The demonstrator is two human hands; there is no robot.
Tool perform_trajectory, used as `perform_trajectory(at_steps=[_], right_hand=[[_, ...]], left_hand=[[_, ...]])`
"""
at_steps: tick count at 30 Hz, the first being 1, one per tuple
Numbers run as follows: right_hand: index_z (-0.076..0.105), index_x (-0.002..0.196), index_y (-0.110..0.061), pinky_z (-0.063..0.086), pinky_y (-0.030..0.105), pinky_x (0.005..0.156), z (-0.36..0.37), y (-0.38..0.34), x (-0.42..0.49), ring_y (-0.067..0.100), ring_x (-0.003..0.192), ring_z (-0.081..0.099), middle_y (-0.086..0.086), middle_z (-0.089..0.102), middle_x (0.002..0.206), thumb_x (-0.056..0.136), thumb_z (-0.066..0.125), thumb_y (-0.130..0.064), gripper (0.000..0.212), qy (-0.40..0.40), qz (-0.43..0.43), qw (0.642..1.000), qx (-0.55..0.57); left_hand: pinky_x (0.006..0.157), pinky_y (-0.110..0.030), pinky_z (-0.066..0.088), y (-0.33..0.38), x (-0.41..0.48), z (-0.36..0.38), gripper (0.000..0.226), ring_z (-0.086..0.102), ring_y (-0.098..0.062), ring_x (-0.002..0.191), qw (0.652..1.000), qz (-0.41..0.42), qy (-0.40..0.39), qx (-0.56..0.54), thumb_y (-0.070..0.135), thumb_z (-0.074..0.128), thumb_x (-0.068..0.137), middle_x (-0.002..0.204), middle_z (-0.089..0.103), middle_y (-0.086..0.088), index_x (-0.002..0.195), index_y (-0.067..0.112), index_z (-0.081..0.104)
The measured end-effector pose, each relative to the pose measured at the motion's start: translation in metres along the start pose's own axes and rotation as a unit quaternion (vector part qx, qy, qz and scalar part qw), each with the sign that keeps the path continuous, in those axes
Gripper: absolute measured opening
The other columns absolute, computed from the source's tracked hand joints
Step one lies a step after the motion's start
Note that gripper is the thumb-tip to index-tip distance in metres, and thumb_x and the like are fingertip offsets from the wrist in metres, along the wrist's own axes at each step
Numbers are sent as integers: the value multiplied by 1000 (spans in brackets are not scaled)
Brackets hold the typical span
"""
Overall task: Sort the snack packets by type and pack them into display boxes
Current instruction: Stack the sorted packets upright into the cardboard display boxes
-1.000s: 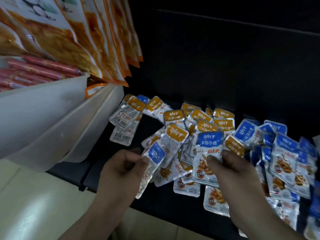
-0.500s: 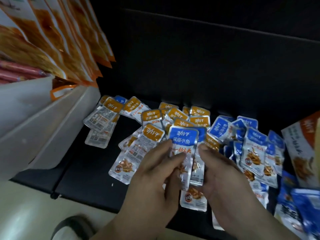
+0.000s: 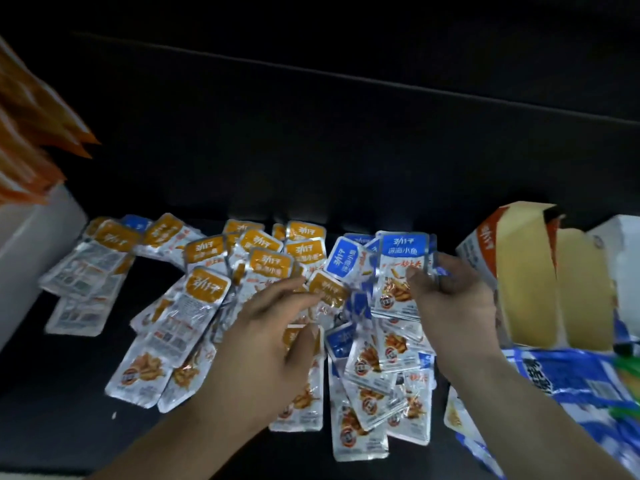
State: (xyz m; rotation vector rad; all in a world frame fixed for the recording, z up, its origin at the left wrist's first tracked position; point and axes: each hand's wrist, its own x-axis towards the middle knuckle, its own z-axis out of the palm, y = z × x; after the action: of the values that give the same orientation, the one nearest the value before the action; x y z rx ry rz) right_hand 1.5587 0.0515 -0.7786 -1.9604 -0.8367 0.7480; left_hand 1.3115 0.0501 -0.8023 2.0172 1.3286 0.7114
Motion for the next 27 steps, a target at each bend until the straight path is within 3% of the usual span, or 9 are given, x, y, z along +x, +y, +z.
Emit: perform_trajectory(at_steps=[4, 6, 8, 12, 14, 18, 22, 24, 27], right_hand=[[63, 115, -25, 47, 29, 55, 8, 17, 13, 16, 69, 65, -3, 70, 81, 91, 59, -56, 40, 17, -37, 981, -187], [61, 125, -27, 54, 39, 76, 9, 19, 15, 28, 105, 64, 4, 69, 111, 86, 55, -69, 58, 29, -47, 959, -277], [56, 140, -24, 46, 48, 98, 13, 14, 11, 36, 128, 50, 11, 60, 133, 90, 63, -58, 61, 50, -60, 946, -313], [61, 137, -20, 44, 54, 101, 29, -4, -7, 37, 126, 49, 11, 58, 132, 90, 68, -37, 50, 77, -154, 938, -302], [67, 130, -17, 48, 49, 101, 50, -12, -23, 33, 123, 53, 7, 60, 129, 91, 69, -29, 41, 49, -222, 938, -260], [75, 113, -23, 54, 32, 95, 102, -32, -64, 15, 112, 65, -10, 63, 120, 94, 65, -36, 25, -110, -315, 926, -177], [75, 116, -26, 55, 34, 98, 132, -28, -88, 5, 121, 59, -16, 62, 126, 95, 65, -38, 26, -247, -321, 895, -185], [74, 116, -29, 56, 33, 97, 142, -24, -97, 3, 123, 58, -18, 62, 128, 94, 55, -49, 35, -265, -326, 886, -197], [76, 114, -28, 54, 28, 98, 151, -19, -105, 4, 122, 60, -14, 66, 128, 93, 59, -43, 31, -261, -347, 876, -209]], left_hand=[[98, -2, 36, -12, -18, -2, 31, 53, 10, 121, 1000, -4, 18, -3, 32, 68, 97, 147, 48, 28, 128, 38, 67], [101, -12, 41, -21, -29, -6, 29, 49, 12, 129, 999, -9, 30, -11, 39, 64, 99, 147, 48, 28, 128, 38, 67], [101, -14, 43, -30, -40, -11, 28, 46, 12, 134, 999, -23, 40, -20, 35, 67, 97, 145, 50, 28, 125, 38, 69], [95, -5, 44, -50, -58, -24, 27, 52, 11, 129, 997, -56, 50, -20, 30, 68, 92, 142, 53, 27, 117, 36, 72], [93, -14, 51, -59, -64, -32, 25, 59, 3, 123, 996, -56, 70, 2, 36, 63, 92, 139, 55, 24, 115, 35, 73], [91, -41, 57, -86, -68, -58, 29, 61, -21, 112, 975, -83, 162, 125, 19, 81, 83, 128, 61, 9, 110, 27, 74], [89, -45, 52, -117, -77, -74, 57, 55, -32, 111, 950, -203, 134, 193, 64, 63, 77, 131, 57, 4, 121, 28, 67], [83, -44, 54, -124, -84, -71, 69, 56, -30, 104, 951, -205, 124, 196, 75, 62, 72, 123, 57, 4, 121, 27, 67], [77, -43, 53, -127, -86, -67, 78, 53, -25, 99, 954, -203, 97, 201, 79, 63, 66, 118, 53, 7, 126, 29, 64]])
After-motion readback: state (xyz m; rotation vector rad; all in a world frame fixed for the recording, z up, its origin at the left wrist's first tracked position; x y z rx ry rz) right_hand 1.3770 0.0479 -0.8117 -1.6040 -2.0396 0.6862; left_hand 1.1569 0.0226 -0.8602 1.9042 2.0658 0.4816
